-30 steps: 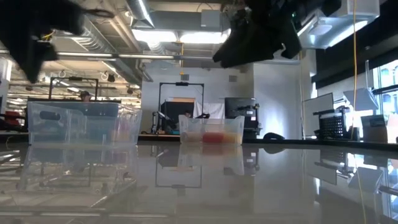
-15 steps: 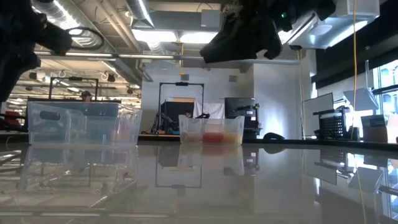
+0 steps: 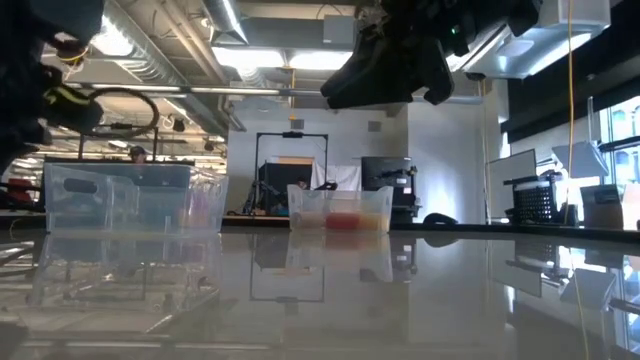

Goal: Sort blocks by size
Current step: Put the yellow square game block into the bottom left transparent bin

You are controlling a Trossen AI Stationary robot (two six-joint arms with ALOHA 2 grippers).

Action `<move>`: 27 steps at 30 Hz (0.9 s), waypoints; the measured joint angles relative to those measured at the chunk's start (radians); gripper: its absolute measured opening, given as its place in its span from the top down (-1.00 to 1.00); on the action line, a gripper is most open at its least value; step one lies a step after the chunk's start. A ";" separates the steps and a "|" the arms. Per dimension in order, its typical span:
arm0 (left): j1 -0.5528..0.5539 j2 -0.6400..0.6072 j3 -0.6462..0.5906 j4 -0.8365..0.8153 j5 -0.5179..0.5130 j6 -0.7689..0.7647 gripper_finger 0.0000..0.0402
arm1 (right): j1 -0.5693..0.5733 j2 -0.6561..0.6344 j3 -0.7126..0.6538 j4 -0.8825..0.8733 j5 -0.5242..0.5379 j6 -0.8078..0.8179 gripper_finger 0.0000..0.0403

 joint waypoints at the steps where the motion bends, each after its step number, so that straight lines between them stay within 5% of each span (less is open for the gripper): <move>1: -0.001 0.000 -0.009 0.003 0.000 0.001 -0.02 | 0.000 0.000 0.000 0.001 0.000 0.000 -0.13; 10: -0.001 0.000 -0.091 0.104 0.018 0.028 0.00 | 0.000 0.000 0.000 0.007 0.001 0.000 -0.13; 18: -0.001 0.000 -0.103 0.143 0.018 0.059 0.33 | 0.000 0.000 0.000 0.007 0.027 -0.001 -0.13; 27: -0.001 -0.006 -0.052 0.143 0.031 0.097 0.29 | 0.000 0.000 0.000 0.007 0.036 -0.002 -0.13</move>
